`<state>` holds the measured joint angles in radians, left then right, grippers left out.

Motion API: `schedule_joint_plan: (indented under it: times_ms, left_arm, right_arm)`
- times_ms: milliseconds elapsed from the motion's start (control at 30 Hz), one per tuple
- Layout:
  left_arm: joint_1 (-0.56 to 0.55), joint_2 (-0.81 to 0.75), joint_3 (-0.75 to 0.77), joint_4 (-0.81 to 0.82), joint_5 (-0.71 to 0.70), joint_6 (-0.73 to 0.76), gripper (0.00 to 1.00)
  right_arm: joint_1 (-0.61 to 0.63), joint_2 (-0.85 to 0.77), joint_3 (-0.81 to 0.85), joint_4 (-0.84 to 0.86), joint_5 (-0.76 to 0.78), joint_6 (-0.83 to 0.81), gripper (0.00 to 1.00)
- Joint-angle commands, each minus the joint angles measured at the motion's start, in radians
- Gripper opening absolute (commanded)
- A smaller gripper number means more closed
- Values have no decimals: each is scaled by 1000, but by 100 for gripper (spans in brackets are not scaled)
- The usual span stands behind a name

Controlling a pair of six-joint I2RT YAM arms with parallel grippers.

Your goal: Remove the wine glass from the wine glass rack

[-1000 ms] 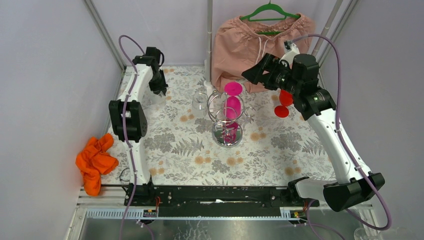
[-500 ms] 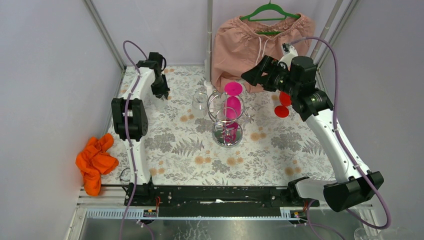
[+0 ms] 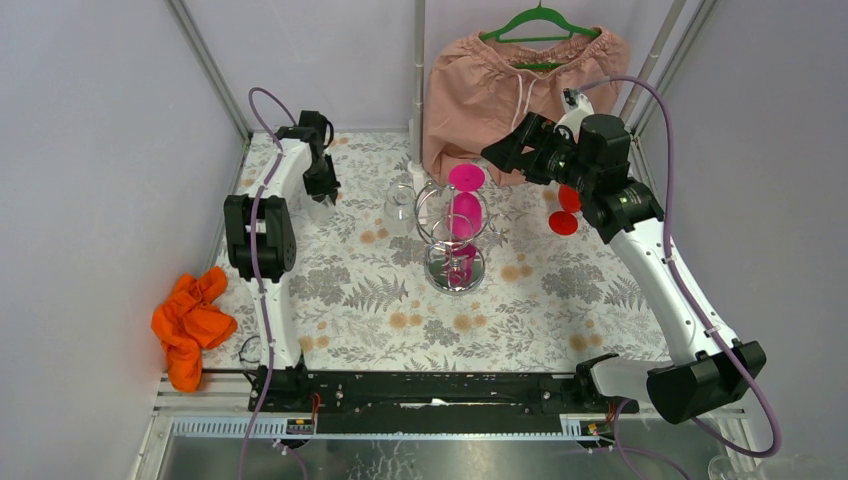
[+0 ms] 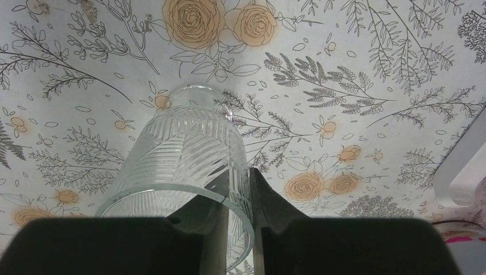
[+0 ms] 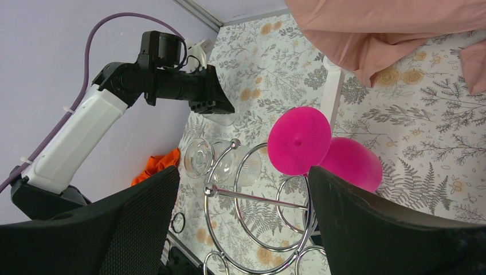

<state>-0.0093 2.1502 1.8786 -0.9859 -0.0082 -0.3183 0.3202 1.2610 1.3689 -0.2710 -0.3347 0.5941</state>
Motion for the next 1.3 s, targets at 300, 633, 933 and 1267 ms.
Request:
schedule_joint_plan:
  times_ms: [300,633,933,1267]
  left_arm:
    - [4,-42,17,-6,-88,-1,57]
    - [-3,-150,136,-56,-86,-11,60]
    - [-50,-317,246,-66,-2,-26,63]
    - [-75,-813,-413,753,557,-323,67]
  right_arm:
    - [2,8,-49,82,-52,27,90]
    - [2,56,-99,98,-34,25,90]
    - [2,123,-117,121,-23,29,89]
    - [0,176,-139,202,-42,78,81]
